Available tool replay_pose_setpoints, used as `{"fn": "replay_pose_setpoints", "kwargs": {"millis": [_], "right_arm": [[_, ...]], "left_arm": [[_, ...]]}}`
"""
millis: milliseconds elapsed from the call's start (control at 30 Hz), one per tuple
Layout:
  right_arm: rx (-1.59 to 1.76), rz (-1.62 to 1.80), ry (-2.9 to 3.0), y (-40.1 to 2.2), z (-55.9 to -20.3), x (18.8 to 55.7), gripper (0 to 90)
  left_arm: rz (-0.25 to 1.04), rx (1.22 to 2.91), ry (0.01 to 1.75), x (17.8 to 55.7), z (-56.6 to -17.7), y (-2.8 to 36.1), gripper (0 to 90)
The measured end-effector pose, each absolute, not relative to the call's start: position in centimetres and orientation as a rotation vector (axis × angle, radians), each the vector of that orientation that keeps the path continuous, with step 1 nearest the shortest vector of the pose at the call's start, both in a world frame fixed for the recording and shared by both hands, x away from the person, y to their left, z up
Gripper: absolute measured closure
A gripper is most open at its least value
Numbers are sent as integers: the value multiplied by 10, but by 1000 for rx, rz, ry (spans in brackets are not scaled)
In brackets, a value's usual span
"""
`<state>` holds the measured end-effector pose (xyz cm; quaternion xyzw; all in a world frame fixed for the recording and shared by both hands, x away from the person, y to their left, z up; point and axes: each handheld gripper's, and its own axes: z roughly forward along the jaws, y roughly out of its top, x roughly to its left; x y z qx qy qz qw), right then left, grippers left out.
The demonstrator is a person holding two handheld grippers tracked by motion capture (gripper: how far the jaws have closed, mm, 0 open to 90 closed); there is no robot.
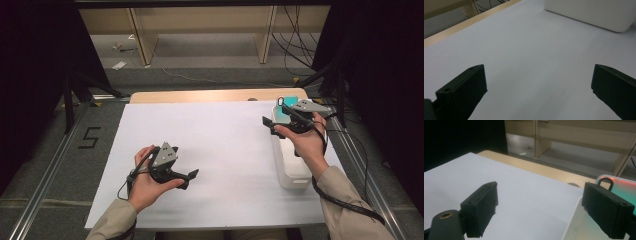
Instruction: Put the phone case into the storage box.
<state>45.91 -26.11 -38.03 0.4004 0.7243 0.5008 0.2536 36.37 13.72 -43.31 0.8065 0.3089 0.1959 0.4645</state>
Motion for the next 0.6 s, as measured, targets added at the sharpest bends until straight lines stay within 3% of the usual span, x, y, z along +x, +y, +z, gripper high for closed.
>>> {"fn": "replay_pose_setpoints", "kwargs": {"millis": [600], "right_arm": [[977, 1387, 2089, -250, -378, 435, 157]], "left_arm": [[480, 1981, 759, 363, -433, 137, 0]]}}
